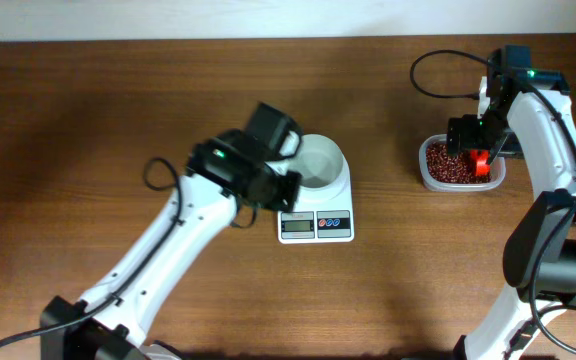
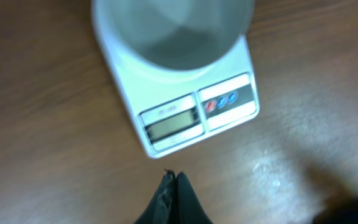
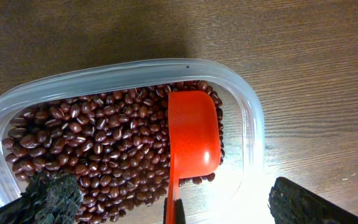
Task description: Scoop item into bowl and weigh 50g on scale
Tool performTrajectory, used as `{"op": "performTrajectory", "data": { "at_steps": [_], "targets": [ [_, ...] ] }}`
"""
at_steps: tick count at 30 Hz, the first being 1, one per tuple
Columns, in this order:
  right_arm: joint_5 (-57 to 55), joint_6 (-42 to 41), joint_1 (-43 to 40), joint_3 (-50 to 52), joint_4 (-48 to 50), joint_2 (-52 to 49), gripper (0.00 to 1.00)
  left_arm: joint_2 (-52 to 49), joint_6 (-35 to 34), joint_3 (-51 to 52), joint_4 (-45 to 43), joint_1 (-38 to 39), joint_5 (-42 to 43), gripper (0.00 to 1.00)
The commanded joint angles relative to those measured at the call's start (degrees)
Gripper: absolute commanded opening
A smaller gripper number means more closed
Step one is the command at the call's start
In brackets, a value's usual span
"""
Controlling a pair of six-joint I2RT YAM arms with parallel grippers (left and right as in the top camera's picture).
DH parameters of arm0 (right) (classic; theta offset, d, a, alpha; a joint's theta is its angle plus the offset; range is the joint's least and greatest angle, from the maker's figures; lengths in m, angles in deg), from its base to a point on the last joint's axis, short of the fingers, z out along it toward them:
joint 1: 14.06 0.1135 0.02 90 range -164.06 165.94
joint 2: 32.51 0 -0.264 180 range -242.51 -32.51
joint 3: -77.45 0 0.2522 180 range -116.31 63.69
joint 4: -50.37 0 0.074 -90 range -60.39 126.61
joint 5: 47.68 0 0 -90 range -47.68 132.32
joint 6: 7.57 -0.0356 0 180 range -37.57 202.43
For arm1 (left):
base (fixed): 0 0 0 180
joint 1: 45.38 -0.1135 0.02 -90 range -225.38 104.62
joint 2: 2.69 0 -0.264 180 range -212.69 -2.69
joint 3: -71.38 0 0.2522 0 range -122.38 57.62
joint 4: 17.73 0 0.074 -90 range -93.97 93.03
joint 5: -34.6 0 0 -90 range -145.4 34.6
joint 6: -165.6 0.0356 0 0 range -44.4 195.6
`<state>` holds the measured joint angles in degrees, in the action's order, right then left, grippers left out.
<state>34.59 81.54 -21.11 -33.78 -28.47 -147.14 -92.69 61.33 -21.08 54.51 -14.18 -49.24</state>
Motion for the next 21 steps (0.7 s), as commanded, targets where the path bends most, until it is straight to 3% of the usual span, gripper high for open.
{"op": "performTrajectory", "data": {
  "at_steps": [1, 5, 8, 21],
  "targets": [
    [-0.7, 0.0, 0.2, 0.4, 0.0, -0.6, 0.99, -0.3, 0.9, 7.0, -5.8, 5.3, -1.4, 0.00],
    [-0.7, 0.0, 0.2, 0.4, 0.0, -0.6, 0.99, -1.1, 1.2, 14.0, -19.6, 11.0, -12.2, 0.00],
    [-0.7, 0.0, 0.2, 0.4, 0.0, -0.6, 0.98, -3.5, 1.5, 16.5, -29.6, 13.4, -14.3, 0.00],
    [-0.7, 0.0, 0.2, 0.4, 0.0, -0.6, 0.99, -11.2, 4.1, 16.5, -29.7, 13.6, -11.5, 0.00]
  ]
}}
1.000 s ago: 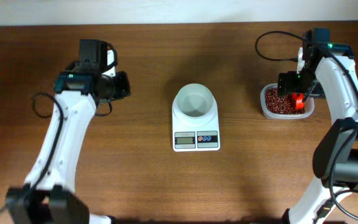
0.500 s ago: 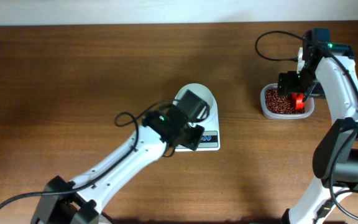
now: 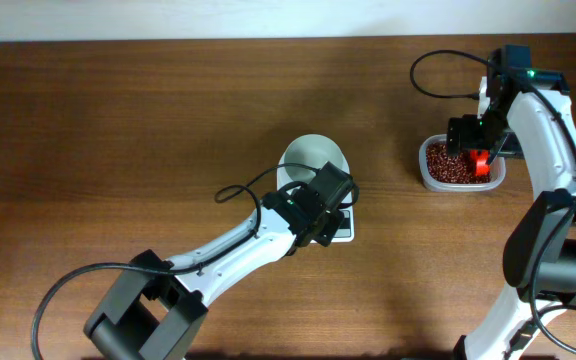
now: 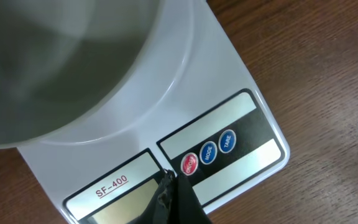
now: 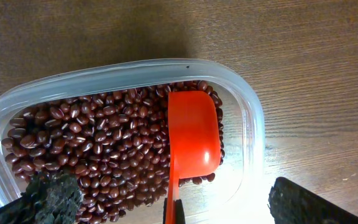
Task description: Scoop item into bowl and weigh 50g on scale
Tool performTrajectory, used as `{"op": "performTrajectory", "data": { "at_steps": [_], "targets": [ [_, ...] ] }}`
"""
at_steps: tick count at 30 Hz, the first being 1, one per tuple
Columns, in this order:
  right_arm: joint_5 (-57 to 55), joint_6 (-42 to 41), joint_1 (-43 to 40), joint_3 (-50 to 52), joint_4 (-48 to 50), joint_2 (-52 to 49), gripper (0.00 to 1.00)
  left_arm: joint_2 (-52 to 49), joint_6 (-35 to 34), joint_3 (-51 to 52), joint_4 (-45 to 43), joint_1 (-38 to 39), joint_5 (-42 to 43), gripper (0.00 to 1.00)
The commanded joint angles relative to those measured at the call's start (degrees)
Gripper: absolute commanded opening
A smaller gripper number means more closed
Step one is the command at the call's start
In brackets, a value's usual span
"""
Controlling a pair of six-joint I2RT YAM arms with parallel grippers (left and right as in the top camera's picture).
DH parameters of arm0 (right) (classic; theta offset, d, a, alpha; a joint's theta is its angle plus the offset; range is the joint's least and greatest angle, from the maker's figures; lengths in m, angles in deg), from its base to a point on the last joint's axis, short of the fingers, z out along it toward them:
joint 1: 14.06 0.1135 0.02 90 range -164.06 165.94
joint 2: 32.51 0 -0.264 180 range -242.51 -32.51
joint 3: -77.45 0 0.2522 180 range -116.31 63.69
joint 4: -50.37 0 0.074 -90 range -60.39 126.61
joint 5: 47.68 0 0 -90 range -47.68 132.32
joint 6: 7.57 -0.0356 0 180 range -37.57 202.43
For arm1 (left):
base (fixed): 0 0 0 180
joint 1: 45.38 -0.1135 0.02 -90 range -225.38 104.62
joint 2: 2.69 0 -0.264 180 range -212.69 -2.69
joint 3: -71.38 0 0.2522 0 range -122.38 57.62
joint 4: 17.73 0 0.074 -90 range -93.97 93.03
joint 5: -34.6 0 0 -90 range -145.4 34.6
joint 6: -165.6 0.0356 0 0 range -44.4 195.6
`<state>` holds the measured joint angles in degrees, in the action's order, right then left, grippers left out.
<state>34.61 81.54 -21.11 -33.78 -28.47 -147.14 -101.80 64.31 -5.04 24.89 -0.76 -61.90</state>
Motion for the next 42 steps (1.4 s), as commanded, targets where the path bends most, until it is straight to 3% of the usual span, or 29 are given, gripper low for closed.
{"op": "performTrajectory", "data": {
  "at_steps": [1, 16, 42],
  "targets": [
    [-0.7, 0.0, 0.2, 0.4, 0.0, -0.6, 0.99, -2.2, 1.2, 0.3, 0.3, 0.1, 1.4, 0.00],
    [-0.7, 0.0, 0.2, 0.4, 0.0, -0.6, 0.99, -8.7, 2.7, -5.2, 4.3, 0.3, 2.7, 0.00],
    [-0.7, 0.0, 0.2, 0.4, 0.0, -0.6, 0.99, -9.4, 4.6, -5.5, 3.4, -0.2, 2.8, 0.00]
  ]
}}
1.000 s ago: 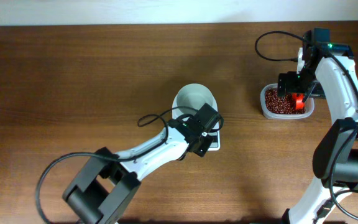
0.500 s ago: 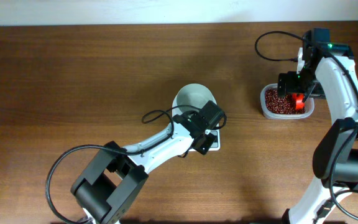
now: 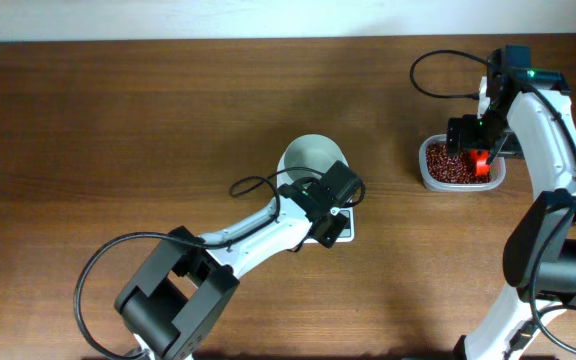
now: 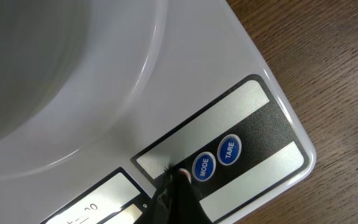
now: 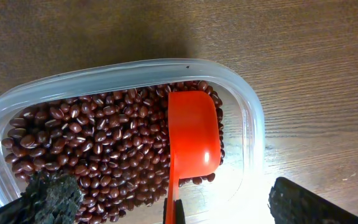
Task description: Scoop item into bowl and weigh 50g on scale
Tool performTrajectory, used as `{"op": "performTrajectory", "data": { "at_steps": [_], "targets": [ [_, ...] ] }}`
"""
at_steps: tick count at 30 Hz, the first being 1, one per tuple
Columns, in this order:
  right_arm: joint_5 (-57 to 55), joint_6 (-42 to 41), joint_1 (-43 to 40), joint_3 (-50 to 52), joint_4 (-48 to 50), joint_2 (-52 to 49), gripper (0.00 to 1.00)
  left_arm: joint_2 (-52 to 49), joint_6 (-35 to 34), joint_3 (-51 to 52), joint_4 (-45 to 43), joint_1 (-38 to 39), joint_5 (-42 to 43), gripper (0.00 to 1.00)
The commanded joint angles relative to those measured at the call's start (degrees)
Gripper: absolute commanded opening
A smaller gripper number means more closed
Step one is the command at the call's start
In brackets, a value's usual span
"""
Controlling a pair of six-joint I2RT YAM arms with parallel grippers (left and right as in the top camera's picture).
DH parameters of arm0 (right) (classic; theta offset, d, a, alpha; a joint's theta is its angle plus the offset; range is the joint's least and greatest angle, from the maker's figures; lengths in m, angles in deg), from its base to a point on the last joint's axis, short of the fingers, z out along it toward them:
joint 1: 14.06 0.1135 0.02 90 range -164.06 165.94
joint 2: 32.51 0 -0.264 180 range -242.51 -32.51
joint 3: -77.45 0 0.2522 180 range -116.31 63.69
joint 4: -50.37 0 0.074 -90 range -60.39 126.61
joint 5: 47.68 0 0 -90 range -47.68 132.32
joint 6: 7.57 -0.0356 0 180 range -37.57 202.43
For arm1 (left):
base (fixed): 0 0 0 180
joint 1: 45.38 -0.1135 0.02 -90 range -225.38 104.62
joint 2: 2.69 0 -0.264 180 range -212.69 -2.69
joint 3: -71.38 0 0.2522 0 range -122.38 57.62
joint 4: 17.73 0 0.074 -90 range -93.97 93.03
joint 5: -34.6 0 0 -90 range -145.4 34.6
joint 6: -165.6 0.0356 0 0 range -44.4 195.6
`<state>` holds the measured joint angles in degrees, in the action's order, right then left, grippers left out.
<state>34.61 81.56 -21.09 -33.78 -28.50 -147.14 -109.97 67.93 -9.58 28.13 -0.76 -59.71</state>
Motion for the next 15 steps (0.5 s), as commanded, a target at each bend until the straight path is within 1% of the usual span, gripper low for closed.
{"op": "performTrajectory", "data": {
  "at_steps": [1, 8, 15],
  "targets": [
    [-0.7, 0.0, 0.2, 0.4, 0.0, -0.6, 0.99, -1.4, 0.9, -1.1, 0.3, -0.2, 0.7, 0.00],
    [-0.7, 0.0, 0.2, 0.4, 0.0, -0.6, 0.99, -6.4, 0.9, -6.7, 5.8, -0.2, 1.1, 0.00],
    [-0.7, 0.0, 0.2, 0.4, 0.0, -0.6, 0.99, -6.7, 0.8, -7.0, 6.4, -0.3, 1.1, 0.00]
  ]
}}
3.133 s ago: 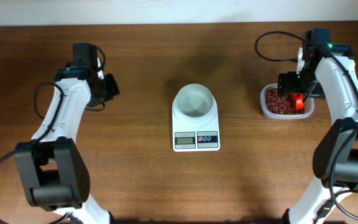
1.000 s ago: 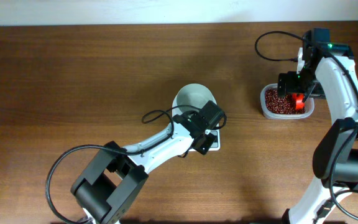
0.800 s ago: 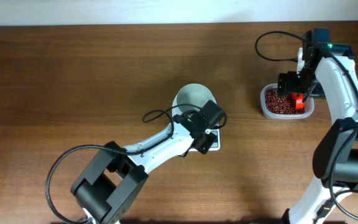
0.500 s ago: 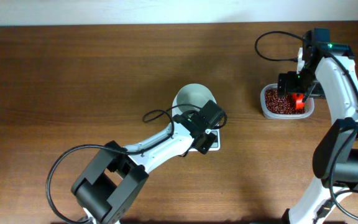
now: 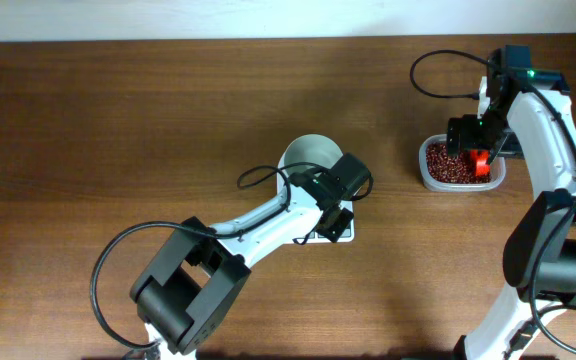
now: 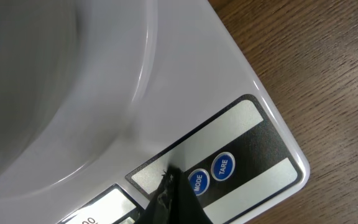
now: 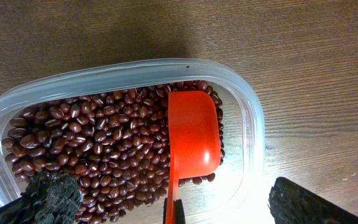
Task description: Scoop item into bowl and weigh 50g on scale
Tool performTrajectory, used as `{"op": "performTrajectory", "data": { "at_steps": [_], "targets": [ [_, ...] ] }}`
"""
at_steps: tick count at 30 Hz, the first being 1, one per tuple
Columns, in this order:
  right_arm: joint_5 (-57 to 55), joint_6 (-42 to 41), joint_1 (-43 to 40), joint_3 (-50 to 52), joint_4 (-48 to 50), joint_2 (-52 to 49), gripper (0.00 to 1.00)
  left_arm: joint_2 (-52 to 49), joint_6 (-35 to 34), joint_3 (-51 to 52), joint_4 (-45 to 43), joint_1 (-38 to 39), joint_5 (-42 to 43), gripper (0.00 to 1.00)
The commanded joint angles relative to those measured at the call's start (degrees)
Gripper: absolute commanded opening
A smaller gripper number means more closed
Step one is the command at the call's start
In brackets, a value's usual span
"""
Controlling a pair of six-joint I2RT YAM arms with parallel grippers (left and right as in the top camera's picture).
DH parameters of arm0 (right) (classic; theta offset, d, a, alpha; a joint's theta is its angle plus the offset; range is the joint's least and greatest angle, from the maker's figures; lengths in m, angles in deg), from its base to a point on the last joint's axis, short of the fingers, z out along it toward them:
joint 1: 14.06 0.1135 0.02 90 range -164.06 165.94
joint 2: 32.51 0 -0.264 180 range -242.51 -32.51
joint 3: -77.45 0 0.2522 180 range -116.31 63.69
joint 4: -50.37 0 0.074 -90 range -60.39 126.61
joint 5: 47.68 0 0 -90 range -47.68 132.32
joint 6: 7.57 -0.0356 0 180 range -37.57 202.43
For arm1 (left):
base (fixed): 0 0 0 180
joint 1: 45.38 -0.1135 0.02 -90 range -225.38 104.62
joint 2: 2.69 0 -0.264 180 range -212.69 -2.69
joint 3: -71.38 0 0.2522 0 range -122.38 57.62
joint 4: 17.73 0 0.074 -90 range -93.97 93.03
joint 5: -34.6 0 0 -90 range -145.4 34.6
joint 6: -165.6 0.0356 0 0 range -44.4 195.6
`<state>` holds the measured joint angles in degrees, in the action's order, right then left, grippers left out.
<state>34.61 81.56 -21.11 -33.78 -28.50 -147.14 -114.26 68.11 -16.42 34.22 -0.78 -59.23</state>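
A white scale (image 6: 185, 81) carries an empty white bowl (image 6: 36, 68), seen from above as the bowl (image 5: 310, 155). My left gripper (image 6: 166, 178) is shut, its tip on the scale's button panel just left of the blue MODE button (image 6: 197, 182) and TARE button (image 6: 223, 166). A clear container of red beans (image 7: 92, 149) holds an orange scoop (image 7: 193, 137) lying bowl-down. My right gripper (image 7: 176, 198) hangs open over the container, its fingers (image 7: 48, 196) wide on either side of the scoop's handle, not touching it.
The scale's display (image 6: 98, 211) shows only partly at the lower left and cannot be read. Brown wooden table (image 5: 118, 110) lies all round. The bean container (image 5: 440, 172) stands at the far right, apart from the scale.
My left gripper's tip has shifted slightly on the button panel and now hides the red button that showed partly beside it. The right arm, scoop and beans are unchanged.
My shut left gripper first hung over the table in front of the scale. Then its tip stood at the red button left of MODE, then closer on it, and now it covers that button. The right gripper stayed open over the scoop throughout.
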Motion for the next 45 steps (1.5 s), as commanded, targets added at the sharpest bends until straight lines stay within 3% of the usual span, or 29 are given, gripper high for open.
{"op": "performTrajectory", "data": {
  "at_steps": [1, 20, 26, 29, 33, 38, 42, 45],
  "targets": [
    [-0.7, 0.0, 0.2, 0.4, 0.0, -0.6, 0.99, -2.4, 0.1, -0.1, 0.7, -0.3, 0.6, 0.00],
    [-0.7, 0.0, 0.2, 0.4, 0.0, -0.6, 0.99, 0.0, -1.2, -1.1, 3.4, -0.8, -0.5, 0.00],
    [-0.7, 0.0, 0.2, 0.4, 0.0, -0.6, 0.99, 22.2, -2.4, -1.1, 6.3, -0.9, 2.1, 0.00],
    [-0.7, 0.0, 0.2, 0.4, 0.0, -0.6, 0.99, 31.8, -7.1, -1.1, 7.2, -2.6, -4.0, 0.00],
    [-0.7, 0.0, 0.2, 0.4, 0.0, -0.6, 0.99, 38.2, -10.7, -1.1, 8.4, -11.3, -12.8, 0.00],
    [-0.7, 0.0, 0.2, 0.4, 0.0, -0.6, 0.99, 34.1, -16.2, -1.1, 3.8, -34.2, -17.2, 0.00],
    [-0.7, 0.0, 0.2, 0.4, 0.0, -0.6, 0.99, 22.6, -17.4, -1.1, -4.7, -48.7, -12.3, 0.00],
    [-0.7, 0.0, 0.2, 0.4, 0.0, -0.6, 0.99, 13.9, -17.4, -1.1, -6.1, -54.6, -1.2, 0.00]
  ]
}}
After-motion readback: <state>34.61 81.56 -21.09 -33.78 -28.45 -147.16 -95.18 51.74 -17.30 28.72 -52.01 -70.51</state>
